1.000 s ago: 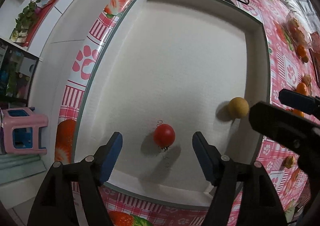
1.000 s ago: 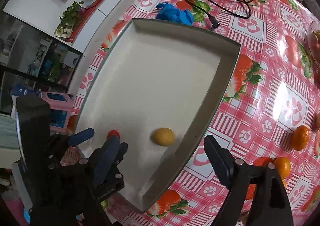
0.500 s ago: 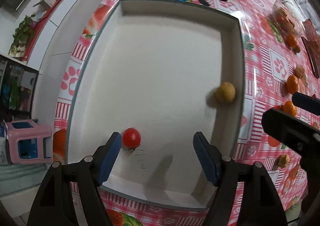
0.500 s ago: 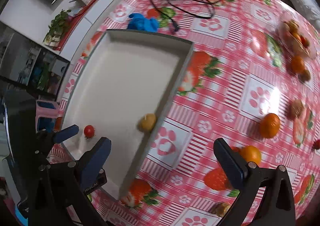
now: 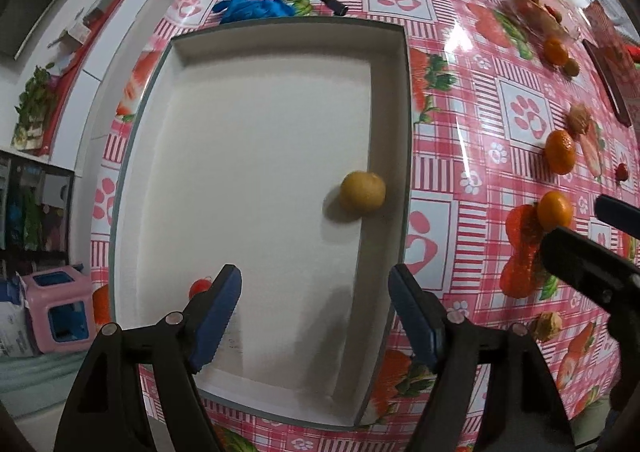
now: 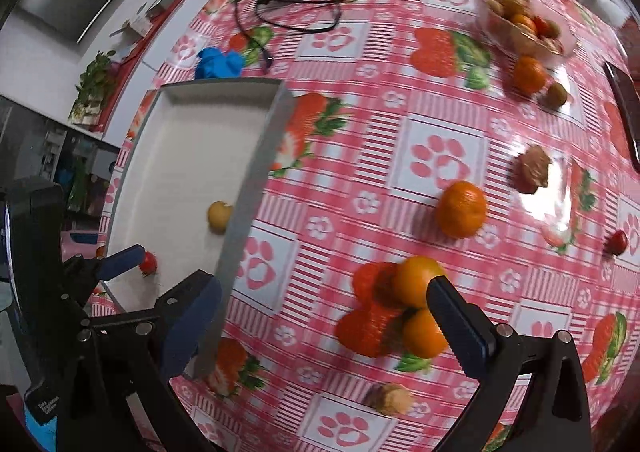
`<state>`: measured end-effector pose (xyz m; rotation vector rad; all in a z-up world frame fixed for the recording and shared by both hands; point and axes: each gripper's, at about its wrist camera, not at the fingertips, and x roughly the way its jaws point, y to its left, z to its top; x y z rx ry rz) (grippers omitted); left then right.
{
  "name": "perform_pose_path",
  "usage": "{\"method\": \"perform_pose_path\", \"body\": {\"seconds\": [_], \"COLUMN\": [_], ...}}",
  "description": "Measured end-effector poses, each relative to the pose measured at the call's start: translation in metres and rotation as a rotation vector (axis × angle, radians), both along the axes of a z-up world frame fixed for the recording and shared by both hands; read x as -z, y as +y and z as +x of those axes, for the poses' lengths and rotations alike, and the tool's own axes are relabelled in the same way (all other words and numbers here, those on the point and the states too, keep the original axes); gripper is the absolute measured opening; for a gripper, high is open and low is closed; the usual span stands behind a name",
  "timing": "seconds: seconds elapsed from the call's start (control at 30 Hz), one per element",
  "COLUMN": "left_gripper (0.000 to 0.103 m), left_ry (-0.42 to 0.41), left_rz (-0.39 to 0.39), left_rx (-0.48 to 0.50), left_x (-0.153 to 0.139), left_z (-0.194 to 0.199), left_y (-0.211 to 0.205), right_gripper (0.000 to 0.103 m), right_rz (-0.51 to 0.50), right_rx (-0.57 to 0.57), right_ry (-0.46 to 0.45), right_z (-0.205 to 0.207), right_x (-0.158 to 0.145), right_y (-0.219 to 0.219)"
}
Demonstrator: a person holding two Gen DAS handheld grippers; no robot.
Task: Organize fruits
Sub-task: 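Withdraw both open tools from the tray back over the table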
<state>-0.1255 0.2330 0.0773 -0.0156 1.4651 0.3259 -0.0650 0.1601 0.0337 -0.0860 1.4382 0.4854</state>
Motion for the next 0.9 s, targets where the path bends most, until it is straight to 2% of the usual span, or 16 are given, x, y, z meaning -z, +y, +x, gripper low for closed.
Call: {"method": "perform_pose_path", "body": {"seconds": [0.43, 0.9], "left_gripper": [0.079, 0.079], "left_ry": [0.014, 0.011], "left_rz": [0.09, 0.126], "left_rx": [0.036, 0.04], "left_x": [-0.01, -0.018], "left_z": [0.011, 0.016], "left_y": [-0.029, -0.036], "right_gripper": [0.103, 0.103], "right_rz": [0.009, 0.028], "right_rx": [0.092, 0.131], "right_ry": [0.012, 0.023], "right_z": [0.006, 0.001], "right_x": [-0.002, -0.004], "right_y": [-0.049, -0.062]}}
